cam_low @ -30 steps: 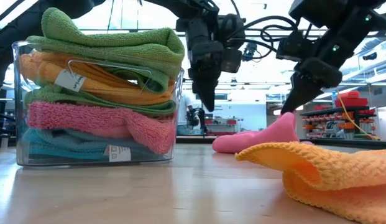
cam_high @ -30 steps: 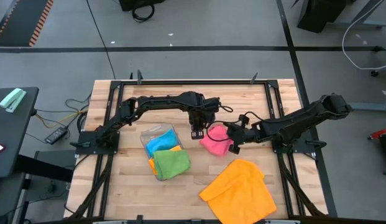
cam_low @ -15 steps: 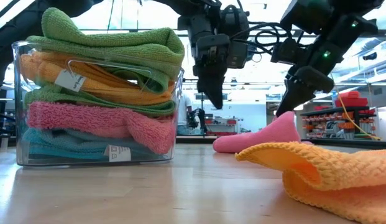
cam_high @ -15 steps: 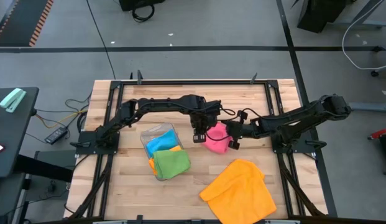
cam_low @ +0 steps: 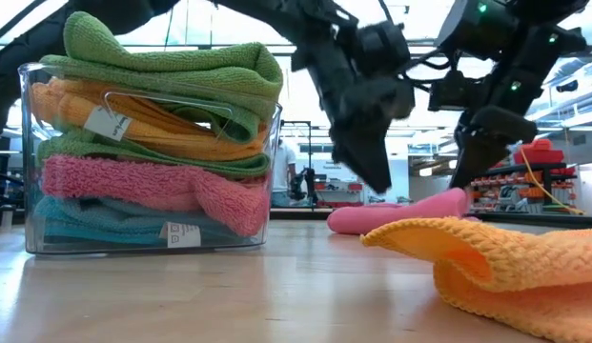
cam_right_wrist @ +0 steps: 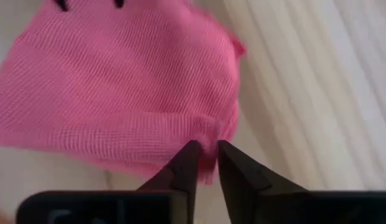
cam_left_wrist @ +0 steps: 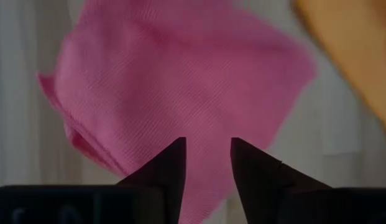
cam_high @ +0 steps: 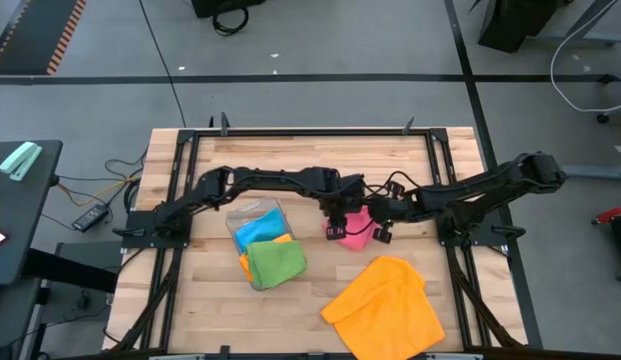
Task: Fold microfiber towels
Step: Fold the pink towel
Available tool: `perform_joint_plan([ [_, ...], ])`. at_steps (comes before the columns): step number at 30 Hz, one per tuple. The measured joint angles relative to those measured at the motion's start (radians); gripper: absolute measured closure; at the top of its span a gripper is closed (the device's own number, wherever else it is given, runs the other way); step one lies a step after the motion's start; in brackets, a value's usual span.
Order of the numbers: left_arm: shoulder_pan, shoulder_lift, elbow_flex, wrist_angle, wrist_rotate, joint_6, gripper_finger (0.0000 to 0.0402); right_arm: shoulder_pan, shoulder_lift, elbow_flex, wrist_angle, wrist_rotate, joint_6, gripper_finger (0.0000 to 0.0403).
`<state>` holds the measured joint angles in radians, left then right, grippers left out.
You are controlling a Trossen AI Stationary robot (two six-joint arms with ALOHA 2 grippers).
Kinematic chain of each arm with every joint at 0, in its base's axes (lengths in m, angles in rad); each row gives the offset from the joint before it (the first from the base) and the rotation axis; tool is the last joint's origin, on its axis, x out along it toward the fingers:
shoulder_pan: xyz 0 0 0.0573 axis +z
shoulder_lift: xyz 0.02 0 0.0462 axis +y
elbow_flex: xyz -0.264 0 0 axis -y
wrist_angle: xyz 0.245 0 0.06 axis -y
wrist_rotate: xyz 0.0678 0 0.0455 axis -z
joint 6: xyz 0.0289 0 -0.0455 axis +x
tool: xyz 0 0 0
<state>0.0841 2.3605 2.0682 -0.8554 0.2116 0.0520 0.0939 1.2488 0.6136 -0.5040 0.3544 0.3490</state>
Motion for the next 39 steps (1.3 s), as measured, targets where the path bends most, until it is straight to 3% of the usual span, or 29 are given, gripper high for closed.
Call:
perform_joint_plan([
  [8,0.003,0.079,0.0,0.027,-0.022,-0.031,0.0262,0.001,-0.056,0.022,-0.13,-0.084,0.142,0.0274],
  [15,0.003,0.083,0.001,0.049,-0.051,-0.045,0.0271,0.023,-0.093,0.048,-0.104,-0.073,0.21,0.026],
  [25,0.0,0.083,0.0,0.024,-0.057,-0.076,0.0271,0.224,-0.081,-0.153,0.406,0.221,0.331,0.026],
  [30,0.002,0.083,0.0,-0.001,-0.057,-0.09,0.0278,0.291,-0.082,-0.242,0.475,0.39,0.387,0.026],
  [34,0.002,0.083,0.0,-0.006,-0.057,-0.089,0.028,0.296,-0.081,-0.32,0.54,0.382,0.431,0.026],
  [39,0.002,0.083,0.0,-0.012,-0.057,-0.104,0.0279,0.295,-0.081,-0.33,0.689,0.347,0.317,0.0269],
])
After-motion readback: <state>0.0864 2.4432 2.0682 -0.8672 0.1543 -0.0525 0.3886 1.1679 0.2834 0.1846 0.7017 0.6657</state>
